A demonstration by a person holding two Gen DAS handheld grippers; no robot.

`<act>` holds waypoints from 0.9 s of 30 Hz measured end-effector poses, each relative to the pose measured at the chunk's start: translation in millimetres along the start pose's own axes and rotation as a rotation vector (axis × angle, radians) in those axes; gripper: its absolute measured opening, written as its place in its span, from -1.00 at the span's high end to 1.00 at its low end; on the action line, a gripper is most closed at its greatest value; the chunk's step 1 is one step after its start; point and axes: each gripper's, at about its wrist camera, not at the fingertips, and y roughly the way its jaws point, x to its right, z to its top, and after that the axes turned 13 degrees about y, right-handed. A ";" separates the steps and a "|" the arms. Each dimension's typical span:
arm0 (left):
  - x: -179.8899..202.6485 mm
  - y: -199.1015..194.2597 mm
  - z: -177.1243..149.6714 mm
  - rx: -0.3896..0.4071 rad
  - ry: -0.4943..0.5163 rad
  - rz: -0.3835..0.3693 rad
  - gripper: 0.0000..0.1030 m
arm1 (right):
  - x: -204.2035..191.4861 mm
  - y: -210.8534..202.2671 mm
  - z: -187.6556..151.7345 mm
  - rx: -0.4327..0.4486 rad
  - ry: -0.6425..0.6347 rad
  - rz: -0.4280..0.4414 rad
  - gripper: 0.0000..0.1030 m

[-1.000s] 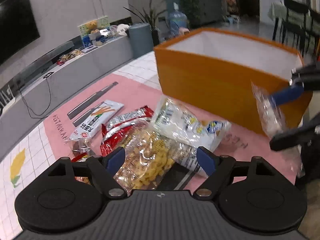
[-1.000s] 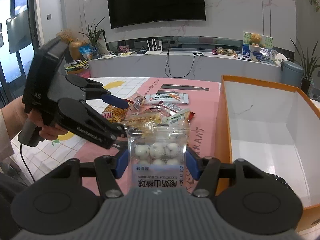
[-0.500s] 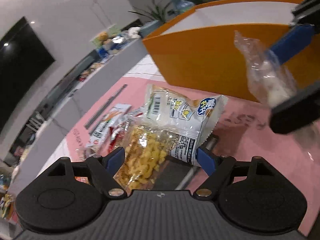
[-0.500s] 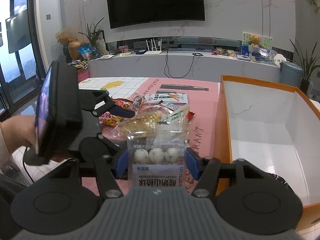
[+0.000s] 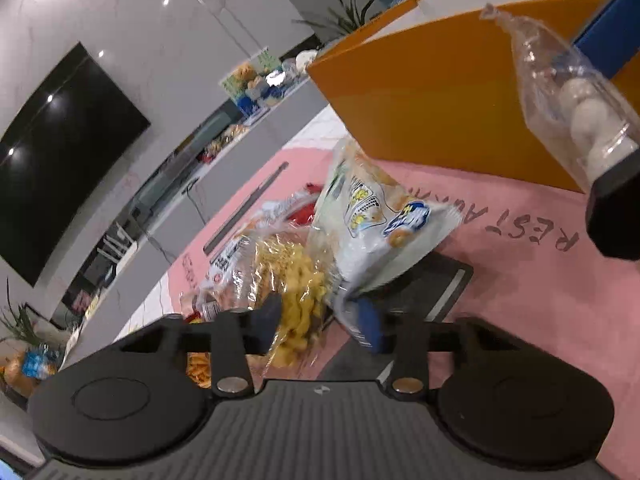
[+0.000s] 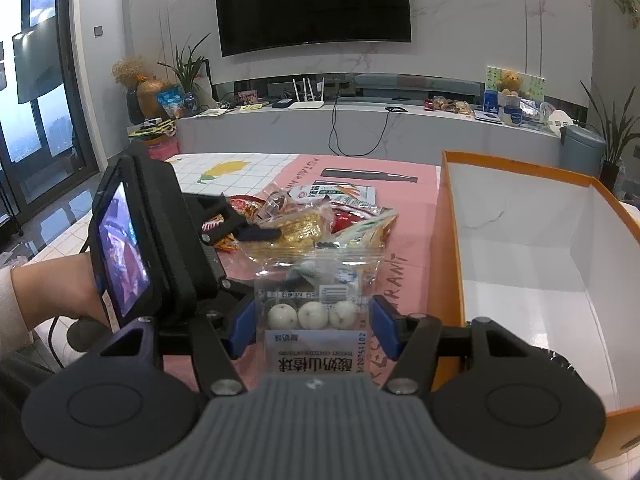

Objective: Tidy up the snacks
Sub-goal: 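Grasp the clear bag of yellow puffed snacks with the left gripper while the right holds the quail-egg packet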

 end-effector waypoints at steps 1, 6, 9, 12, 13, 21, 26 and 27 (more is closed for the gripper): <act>0.3 0.3 -0.2 -0.011 -0.005 0.004 0.90 | 0.2 -0.3 0.3 0.003 0.003 0.000 -0.16; -12.2 -6.2 -2.1 -0.017 -0.089 -0.016 1.00 | 0.2 -1.7 -0.5 0.011 0.007 0.006 -0.16; -24.8 -17.6 -2.5 -0.004 -0.160 -0.051 1.00 | 0.7 -2.3 -1.6 0.011 0.008 0.006 -0.16; -34.8 -29.8 -1.3 0.015 -0.227 -0.083 1.00 | 0.9 -3.3 -2.1 0.014 0.013 0.006 -0.16; -38.6 -34.0 -1.3 0.019 -0.254 -0.098 1.00 | 1.3 -3.8 -2.1 0.015 0.015 0.006 -0.16; -55.4 -55.8 -7.9 0.084 -0.157 -0.090 0.94 | 3.4 -7.6 -3.1 0.025 0.018 0.011 -0.16; -48.4 -65.1 -28.0 0.169 -0.014 -0.143 0.34 | 4.5 -7.5 -0.3 0.024 0.027 0.000 -0.16; -42.5 -64.9 -29.3 0.173 0.013 -0.147 0.00 | 4.1 -7.3 0.4 0.025 0.029 0.002 -0.16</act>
